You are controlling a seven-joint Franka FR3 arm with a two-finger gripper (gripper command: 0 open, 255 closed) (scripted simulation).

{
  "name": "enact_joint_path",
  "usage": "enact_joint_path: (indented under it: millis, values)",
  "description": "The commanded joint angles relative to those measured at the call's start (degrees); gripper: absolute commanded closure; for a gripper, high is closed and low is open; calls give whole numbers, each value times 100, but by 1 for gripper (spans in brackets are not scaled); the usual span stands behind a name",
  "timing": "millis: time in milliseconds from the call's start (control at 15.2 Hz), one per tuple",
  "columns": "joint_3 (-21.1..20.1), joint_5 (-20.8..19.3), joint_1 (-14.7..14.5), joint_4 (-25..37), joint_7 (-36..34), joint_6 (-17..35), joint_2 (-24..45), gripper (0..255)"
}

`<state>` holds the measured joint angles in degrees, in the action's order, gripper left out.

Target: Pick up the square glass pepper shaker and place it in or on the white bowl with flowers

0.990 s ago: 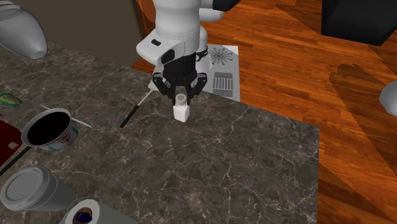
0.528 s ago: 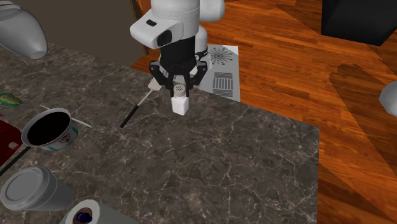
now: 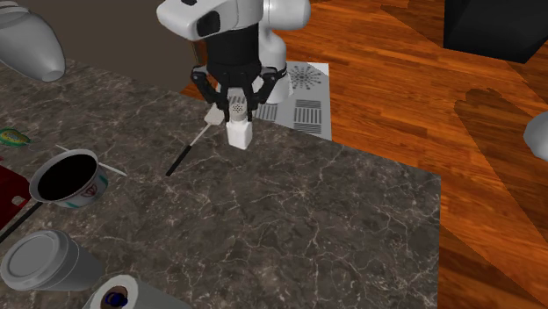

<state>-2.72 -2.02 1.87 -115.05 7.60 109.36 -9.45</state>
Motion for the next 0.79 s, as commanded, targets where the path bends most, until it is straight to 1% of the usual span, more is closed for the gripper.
enact_joint_path:
  millis: [0, 396, 726]
  values:
    - [145, -9, 105, 117, 250, -44, 66, 255]
    - [600, 0, 453, 629, 1059, -154, 441, 255]
    - [946, 75, 749, 1250, 1724, -297, 902, 255]
